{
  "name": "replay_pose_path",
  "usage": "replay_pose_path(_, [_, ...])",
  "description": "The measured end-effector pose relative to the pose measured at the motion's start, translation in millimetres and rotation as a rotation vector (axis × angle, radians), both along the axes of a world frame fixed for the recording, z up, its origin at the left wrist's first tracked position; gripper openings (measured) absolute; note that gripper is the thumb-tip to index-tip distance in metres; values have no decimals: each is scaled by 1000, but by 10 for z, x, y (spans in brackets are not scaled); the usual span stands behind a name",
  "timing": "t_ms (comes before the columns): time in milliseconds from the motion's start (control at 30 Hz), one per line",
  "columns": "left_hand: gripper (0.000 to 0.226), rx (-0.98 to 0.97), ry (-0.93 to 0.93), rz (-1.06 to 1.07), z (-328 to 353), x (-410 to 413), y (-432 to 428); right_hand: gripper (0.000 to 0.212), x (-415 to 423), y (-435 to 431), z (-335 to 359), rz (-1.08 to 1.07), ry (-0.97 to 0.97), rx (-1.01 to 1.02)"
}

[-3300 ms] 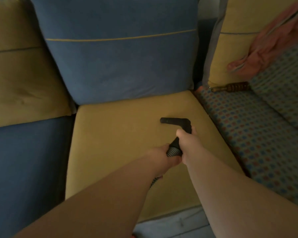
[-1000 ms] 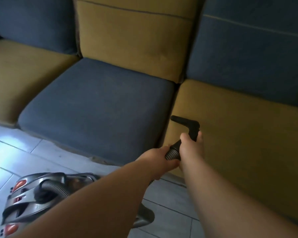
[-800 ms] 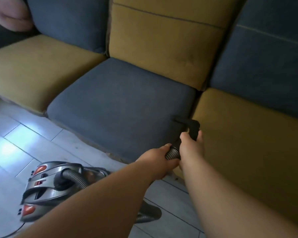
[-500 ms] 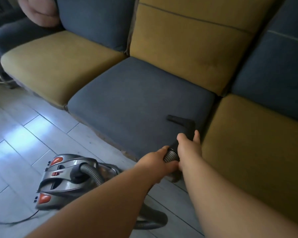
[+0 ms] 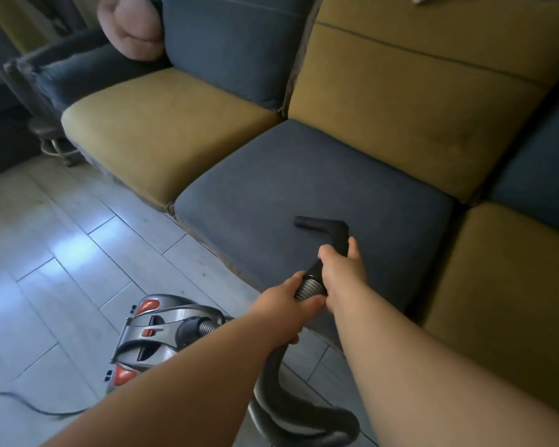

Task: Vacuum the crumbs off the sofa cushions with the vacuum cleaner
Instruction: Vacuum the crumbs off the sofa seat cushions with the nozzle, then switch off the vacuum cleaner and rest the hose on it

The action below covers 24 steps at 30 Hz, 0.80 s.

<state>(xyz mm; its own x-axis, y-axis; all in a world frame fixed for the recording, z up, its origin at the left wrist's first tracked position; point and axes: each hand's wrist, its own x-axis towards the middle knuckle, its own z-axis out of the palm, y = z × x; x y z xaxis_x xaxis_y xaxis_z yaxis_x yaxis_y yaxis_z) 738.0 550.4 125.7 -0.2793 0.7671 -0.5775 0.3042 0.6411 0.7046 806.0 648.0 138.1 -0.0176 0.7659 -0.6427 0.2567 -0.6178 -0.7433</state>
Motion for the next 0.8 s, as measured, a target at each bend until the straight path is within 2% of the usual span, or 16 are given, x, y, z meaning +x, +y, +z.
replay_pose_path(167, [71, 66, -86, 104, -20, -338, -168, 74, -390, -103, -4, 47, 30, 52])
replay_pose_path(333, [68, 175, -249, 347, -108, -628, -351, 74, -883, -202, -47, 200, 68, 189])
replay_pose_path(467, [46, 217, -542, 571, -137, -877, -523, 38, -1256, -336, -140, 352, 126, 153])
replay_pose_path(567, [41, 240, -722, 864, -147, -1195, -684, 33, -1503, -529, -208, 550, 58, 159])
replay_pose_path(667, [47, 285, -686, 1049, -158, -1499, -891, 41, -1702, -797, -249, 739, 27, 150])
replay_pose_path(800, [68, 278, -616, 1148, -167, -1803, -1150, 45, -1858, -1196, -367, 1035, -48, 314])
